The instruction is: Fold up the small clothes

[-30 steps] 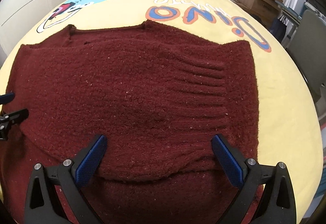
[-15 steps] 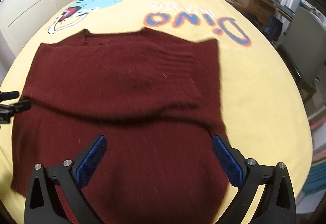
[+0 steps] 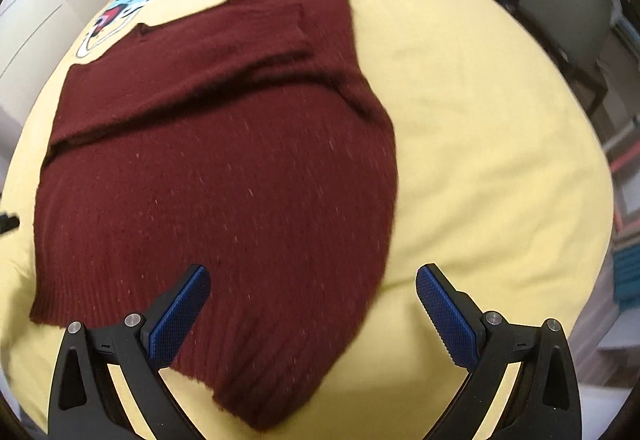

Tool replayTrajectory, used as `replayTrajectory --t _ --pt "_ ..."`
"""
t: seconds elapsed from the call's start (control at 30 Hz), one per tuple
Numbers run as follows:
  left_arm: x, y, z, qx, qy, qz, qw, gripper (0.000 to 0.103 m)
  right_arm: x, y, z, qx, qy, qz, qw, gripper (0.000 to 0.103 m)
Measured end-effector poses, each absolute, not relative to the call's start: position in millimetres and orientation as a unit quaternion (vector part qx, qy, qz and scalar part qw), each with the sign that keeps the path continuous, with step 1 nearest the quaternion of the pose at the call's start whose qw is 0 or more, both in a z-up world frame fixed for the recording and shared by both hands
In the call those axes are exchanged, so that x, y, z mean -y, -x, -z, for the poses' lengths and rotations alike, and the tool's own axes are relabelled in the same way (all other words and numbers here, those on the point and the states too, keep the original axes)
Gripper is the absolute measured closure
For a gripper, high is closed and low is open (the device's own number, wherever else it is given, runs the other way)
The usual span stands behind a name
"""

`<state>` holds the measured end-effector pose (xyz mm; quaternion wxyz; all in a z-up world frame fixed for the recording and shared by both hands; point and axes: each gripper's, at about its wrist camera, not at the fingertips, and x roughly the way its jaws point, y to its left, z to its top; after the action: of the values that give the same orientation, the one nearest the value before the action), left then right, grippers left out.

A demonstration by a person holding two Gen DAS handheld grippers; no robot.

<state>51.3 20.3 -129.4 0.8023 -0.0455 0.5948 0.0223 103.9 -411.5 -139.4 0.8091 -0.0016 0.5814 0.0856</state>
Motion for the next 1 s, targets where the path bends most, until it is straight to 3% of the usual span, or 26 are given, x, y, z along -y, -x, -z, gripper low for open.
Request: replayTrajectory --t 0.33,0.73,0.83,0.87,0.93,0.97,1.0 --pt "-9.4 -20.0 157.8 -0.627 0.073 -0.013 0.775 0.001 419.6 -87.6 162.5 -0.616 -0.038 -0.084 0.782 0.0" --pt "23.1 -41.0 198.9 -0.656 0.055 0.023 0.753 0.002 401.2 -81.2 177.5 -0.643 0.017 -0.091 0.76 0.0" --pt "29.7 -43.9 205.4 -0.659 0.048 0.037 0.75 0.007 402.1 -80.1 176.8 -0.646 0.012 -0.095 0.757 0.001" --pt "29.1 -45.1 206.9 -0.659 0.049 0.043 0.749 0.015 402.5 -80.5 176.5 -0.648 0.012 -0.095 0.756 0.003" --pt "31.0 -46.8 206.1 -0.659 0.051 0.055 0.748 0.025 401.4 -79.6 178.0 -0.656 0.014 -0.096 0.748 0.022" --pt "31.5 -48.5 205.7 -0.659 0.051 0.056 0.748 0.033 401.3 -79.0 180.2 -0.663 0.009 -0.098 0.743 0.043" --pt "32.5 -50.7 205.0 -0.66 0.046 0.057 0.748 0.044 402.2 -78.2 182.6 -0.669 0.0 -0.1 0.737 0.05"
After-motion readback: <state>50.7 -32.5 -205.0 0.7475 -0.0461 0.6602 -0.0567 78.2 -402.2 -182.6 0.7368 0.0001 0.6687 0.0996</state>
